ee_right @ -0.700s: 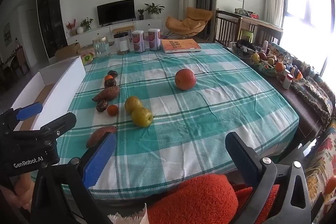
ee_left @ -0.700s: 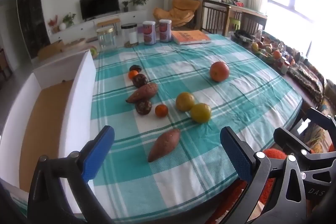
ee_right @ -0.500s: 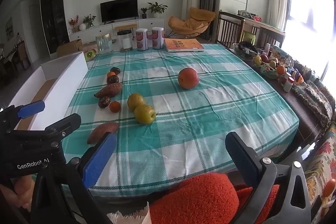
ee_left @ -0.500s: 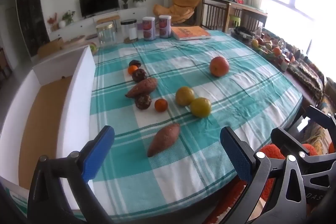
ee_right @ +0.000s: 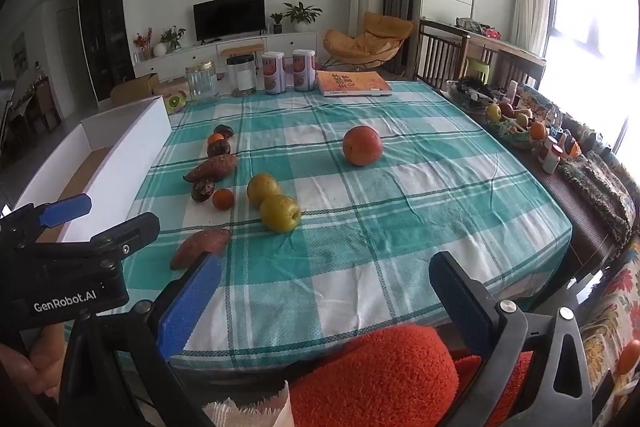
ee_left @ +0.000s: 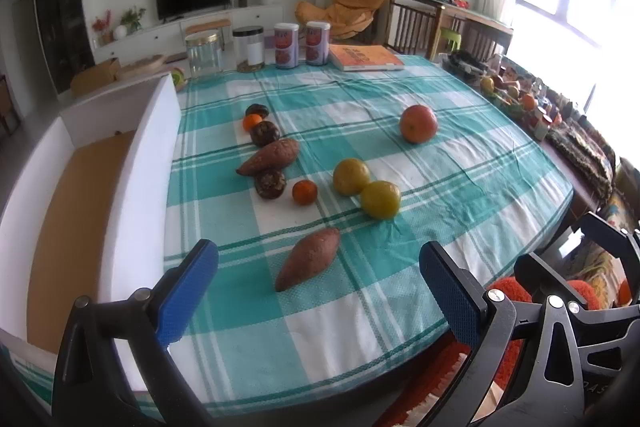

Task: Organize fruits

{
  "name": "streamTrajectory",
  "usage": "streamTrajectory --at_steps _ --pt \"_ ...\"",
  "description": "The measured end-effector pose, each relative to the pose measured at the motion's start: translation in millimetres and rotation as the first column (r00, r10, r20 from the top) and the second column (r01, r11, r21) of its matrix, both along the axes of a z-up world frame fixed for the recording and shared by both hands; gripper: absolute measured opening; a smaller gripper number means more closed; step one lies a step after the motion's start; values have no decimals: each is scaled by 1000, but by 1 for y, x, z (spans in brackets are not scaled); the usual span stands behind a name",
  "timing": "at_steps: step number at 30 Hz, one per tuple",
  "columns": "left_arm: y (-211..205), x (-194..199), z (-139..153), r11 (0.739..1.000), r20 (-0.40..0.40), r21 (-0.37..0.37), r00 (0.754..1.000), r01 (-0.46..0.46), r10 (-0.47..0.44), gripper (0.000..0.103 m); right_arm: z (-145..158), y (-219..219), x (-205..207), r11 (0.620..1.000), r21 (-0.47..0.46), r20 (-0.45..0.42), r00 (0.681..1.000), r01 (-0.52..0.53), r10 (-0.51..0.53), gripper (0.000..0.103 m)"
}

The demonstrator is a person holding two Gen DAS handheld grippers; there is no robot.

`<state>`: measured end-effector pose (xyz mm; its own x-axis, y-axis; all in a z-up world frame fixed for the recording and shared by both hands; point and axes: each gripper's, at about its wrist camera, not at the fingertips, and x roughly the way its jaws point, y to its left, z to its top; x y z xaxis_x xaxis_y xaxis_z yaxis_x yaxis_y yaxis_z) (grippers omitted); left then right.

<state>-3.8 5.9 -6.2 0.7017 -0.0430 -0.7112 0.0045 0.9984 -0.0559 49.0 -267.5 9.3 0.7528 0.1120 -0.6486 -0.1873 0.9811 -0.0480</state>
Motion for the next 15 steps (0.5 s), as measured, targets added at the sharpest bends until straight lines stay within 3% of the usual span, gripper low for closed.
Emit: streamTrajectory --at_steps 15 --pt "-1 -1 -4 1000 -18 -20 1000 -6 5 101 -2 4 1 1000 3 -9 1000 -11 11 103"
